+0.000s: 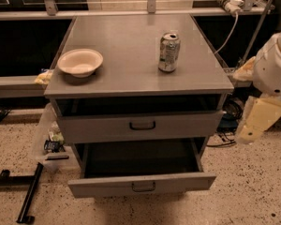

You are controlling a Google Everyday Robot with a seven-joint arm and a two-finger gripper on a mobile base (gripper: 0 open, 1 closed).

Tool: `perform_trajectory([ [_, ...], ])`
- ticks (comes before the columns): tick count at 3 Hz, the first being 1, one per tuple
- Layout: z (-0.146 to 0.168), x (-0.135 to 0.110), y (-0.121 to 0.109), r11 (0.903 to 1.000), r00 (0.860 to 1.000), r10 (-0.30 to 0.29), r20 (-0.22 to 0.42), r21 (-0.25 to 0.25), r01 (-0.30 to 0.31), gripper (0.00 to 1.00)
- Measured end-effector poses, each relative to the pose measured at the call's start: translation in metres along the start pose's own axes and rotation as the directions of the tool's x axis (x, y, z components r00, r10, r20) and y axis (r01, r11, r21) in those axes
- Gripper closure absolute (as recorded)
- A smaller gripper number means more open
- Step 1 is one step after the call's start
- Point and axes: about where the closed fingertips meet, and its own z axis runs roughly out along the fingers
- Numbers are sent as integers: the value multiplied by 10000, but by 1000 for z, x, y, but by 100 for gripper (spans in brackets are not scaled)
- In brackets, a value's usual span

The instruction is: Close middle drawer

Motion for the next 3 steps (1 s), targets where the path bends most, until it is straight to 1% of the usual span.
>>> perform_trajectory([
  [1, 36, 14, 20, 9998, 9991, -169, 389, -123, 174, 42],
  [2, 109, 31, 52, 9980, 9952, -324, 926, -510, 373, 66],
  [3, 189, 52, 83, 9915, 9921, -217, 1239, -1249, 373, 89],
])
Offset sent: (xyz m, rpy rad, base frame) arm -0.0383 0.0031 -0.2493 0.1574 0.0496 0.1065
